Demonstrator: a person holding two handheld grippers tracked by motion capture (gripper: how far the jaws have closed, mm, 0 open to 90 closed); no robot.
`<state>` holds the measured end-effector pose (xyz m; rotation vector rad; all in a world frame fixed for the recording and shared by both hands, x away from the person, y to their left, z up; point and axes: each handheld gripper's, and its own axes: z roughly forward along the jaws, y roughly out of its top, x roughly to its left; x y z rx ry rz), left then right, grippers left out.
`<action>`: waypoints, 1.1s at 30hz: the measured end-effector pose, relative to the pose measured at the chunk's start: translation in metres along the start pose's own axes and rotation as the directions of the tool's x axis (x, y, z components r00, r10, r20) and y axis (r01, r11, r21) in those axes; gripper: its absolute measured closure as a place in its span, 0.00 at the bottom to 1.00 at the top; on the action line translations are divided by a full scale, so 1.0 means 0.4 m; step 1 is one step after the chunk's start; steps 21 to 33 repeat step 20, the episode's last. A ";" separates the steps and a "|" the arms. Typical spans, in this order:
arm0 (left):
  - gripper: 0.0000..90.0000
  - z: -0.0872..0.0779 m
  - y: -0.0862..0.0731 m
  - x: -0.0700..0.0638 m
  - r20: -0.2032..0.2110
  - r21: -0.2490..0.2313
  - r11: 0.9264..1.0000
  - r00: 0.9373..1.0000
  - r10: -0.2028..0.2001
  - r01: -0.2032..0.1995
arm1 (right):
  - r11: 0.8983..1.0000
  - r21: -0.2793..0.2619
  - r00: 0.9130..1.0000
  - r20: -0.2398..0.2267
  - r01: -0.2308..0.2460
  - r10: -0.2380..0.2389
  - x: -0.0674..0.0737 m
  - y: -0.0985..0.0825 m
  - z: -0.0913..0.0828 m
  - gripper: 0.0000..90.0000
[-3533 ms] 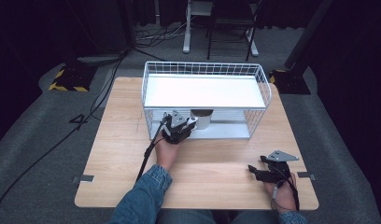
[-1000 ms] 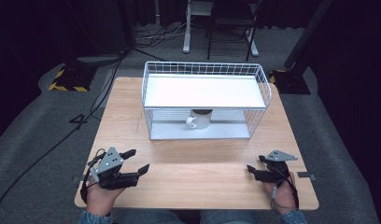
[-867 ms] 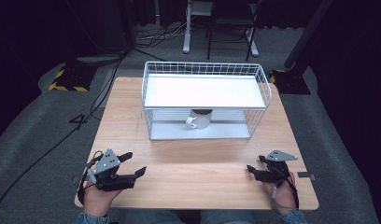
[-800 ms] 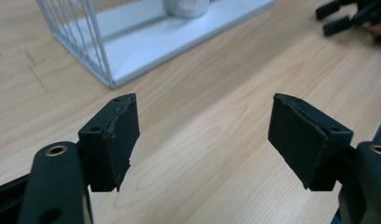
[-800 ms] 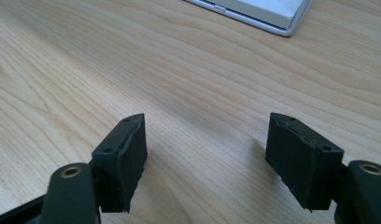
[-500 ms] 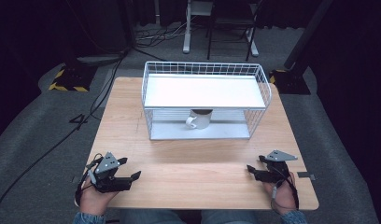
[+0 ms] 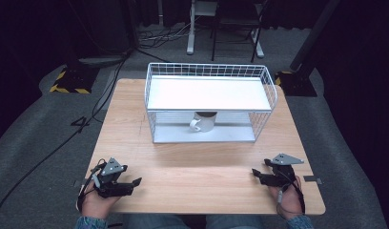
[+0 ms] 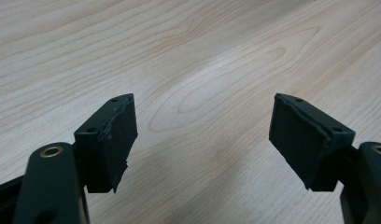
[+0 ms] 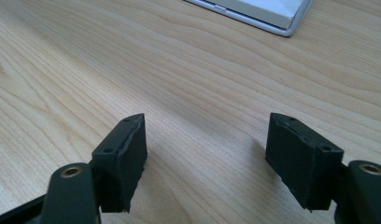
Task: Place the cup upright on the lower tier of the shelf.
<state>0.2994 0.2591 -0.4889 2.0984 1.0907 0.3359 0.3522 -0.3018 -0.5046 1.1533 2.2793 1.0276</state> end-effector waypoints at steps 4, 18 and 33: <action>0.23 0.012 -0.010 0.006 -0.019 0.002 1.000 1.000 0.001 -0.001 | 1.000 -0.001 1.000 -0.001 0.000 0.000 0.000 0.000 0.000 0.33; 0.11 0.042 -0.017 0.009 -0.065 0.044 0.998 0.997 0.049 -0.046 | 1.000 -0.001 1.000 -0.002 0.001 -0.001 0.001 0.000 0.000 0.33; 0.11 0.042 -0.017 0.008 -0.065 0.043 0.998 0.997 0.047 -0.044 | 1.000 -0.001 1.000 -0.002 0.001 -0.001 0.001 0.000 0.000 0.33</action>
